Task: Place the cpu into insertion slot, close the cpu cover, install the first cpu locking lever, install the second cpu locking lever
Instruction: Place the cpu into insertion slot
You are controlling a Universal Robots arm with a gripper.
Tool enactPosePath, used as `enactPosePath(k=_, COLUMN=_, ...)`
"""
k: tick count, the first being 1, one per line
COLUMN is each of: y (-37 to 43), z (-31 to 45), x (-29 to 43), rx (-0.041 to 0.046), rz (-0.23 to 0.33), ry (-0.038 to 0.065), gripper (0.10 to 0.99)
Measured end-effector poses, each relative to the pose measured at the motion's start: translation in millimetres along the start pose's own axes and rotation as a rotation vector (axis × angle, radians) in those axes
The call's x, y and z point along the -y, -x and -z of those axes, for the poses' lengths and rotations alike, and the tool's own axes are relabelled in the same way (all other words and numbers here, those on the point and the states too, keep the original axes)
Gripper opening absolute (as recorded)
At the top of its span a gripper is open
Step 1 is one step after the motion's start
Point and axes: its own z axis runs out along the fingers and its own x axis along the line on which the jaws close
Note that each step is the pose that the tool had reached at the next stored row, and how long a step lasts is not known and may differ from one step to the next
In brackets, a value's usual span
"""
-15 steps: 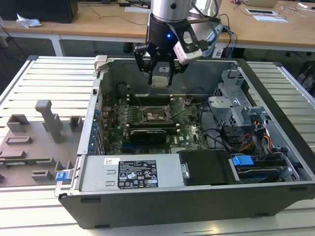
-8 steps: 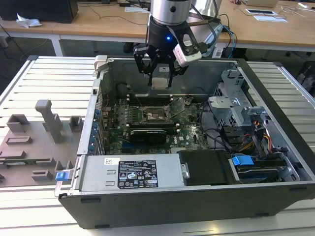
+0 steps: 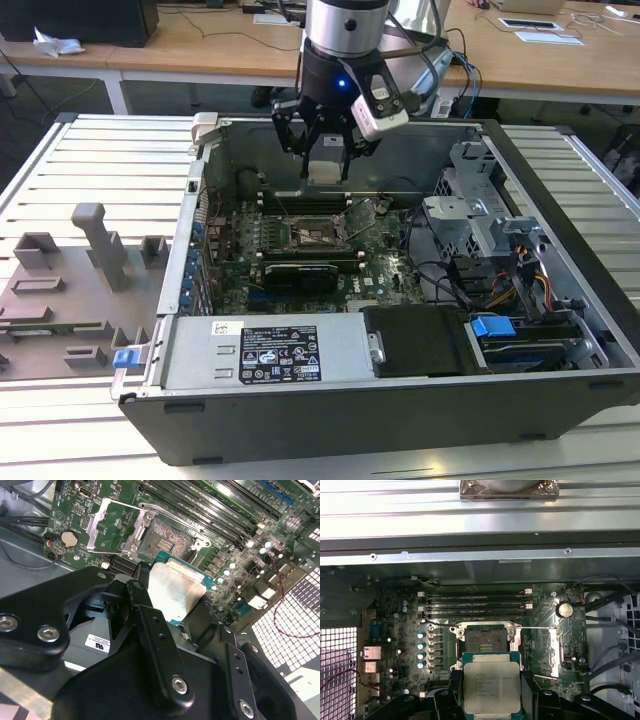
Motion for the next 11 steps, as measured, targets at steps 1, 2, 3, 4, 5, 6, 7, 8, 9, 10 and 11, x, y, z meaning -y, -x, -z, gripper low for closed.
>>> enactPosePath(k=1, y=0.0, z=-0.6, x=0.1, rx=0.0, rz=0.0, ry=0.0, gripper=0.545)
enactPosePath(k=2, y=0.0, z=-1.6, x=0.2, rx=0.0, rz=0.0, ry=0.0, gripper=0.545)
enactPosePath(k=3, y=0.0, z=-2.3, x=0.2, rx=0.0, rz=0.0, ry=0.0, gripper=0.545)
enactPosePath(k=4, y=0.1, z=-2.8, x=0.3, rx=-0.0001, rz=0.0, ry=0.0, gripper=0.545)
enactPosePath(k=5, y=0.1, z=-3.4, x=0.3, rx=0.0, rz=0.0, ry=0.0, gripper=0.545)
enactPosePath(k=6, y=0.1, z=-4.1, x=0.4, rx=-0.0001, rz=0.0, ry=0.0, gripper=0.545)
enactPosePath(k=7, y=0.1, z=-4.4, x=0.4, rx=-0.0001, rz=0.0, ry=0.0, gripper=0.545)
enactPosePath(k=8, y=0.1, z=-4.5, x=0.4, rx=-0.0001, rz=0.0, ry=0.0, gripper=0.545)
enactPosePath(k=9, y=0.1, z=-5.3, x=0.5, rx=0.0, rz=0.0, ry=0.0, gripper=0.545)
enactPosePath(k=10, y=0.1, z=-5.6, x=0.5, rx=0.0001, rz=0.0, ry=0.0, gripper=0.545)
enactPosePath(k=11, y=0.1, z=-6.2, x=0.6, rx=0.0001, rz=0.0, ry=0.0, gripper=0.545)
